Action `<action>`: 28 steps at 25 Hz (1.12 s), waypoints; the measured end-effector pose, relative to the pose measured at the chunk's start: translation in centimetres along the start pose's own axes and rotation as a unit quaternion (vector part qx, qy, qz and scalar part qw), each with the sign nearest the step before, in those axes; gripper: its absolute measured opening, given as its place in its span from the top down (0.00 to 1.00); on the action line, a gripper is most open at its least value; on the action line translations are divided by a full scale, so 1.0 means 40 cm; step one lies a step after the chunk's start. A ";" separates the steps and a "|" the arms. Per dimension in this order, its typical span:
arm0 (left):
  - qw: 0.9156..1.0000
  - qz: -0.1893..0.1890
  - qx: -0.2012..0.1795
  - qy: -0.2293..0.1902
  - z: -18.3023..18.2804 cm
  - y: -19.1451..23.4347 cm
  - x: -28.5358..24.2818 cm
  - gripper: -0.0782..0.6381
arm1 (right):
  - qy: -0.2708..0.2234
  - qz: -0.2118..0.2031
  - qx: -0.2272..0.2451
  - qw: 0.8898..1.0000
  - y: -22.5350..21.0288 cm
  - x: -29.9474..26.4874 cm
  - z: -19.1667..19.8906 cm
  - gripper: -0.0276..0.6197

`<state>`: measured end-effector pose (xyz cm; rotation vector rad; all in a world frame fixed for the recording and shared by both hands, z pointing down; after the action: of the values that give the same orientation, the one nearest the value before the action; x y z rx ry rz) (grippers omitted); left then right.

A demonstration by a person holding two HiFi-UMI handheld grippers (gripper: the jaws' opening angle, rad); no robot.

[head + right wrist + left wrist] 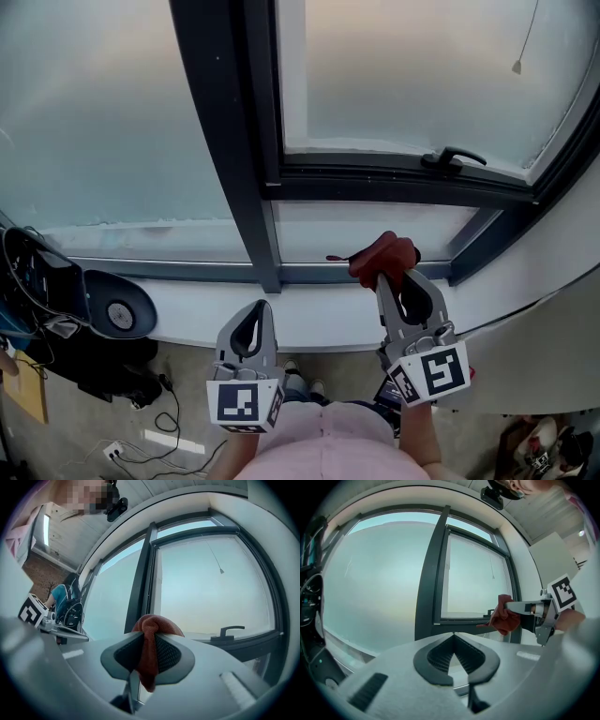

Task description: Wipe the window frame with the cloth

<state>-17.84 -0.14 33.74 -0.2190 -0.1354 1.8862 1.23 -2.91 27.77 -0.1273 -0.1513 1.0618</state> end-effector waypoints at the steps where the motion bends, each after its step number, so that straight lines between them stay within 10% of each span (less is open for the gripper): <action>1: 1.000 0.001 0.001 -0.001 -0.001 0.013 -0.011 0.90 | 0.000 0.002 0.000 1.000 -0.001 -0.021 -0.002 0.85; 28: 1.000 -0.009 -0.010 -0.003 0.005 0.269 -0.169 0.90 | 0.028 -0.015 -0.004 0.999 -0.014 -0.732 0.027 0.85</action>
<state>-25.74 -9.97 32.34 -0.2255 -0.1594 1.8693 -12.48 -28.80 27.12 -0.1611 -0.1054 1.0258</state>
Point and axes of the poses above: the fingertips, and each gripper's own axes: x backward along the fingers, y to its left, z out of its underside, the point moved 2 cm from there along x, backward along the fingers, and after that the axes turned 15 degrees about -x, right-handed, at the moved point
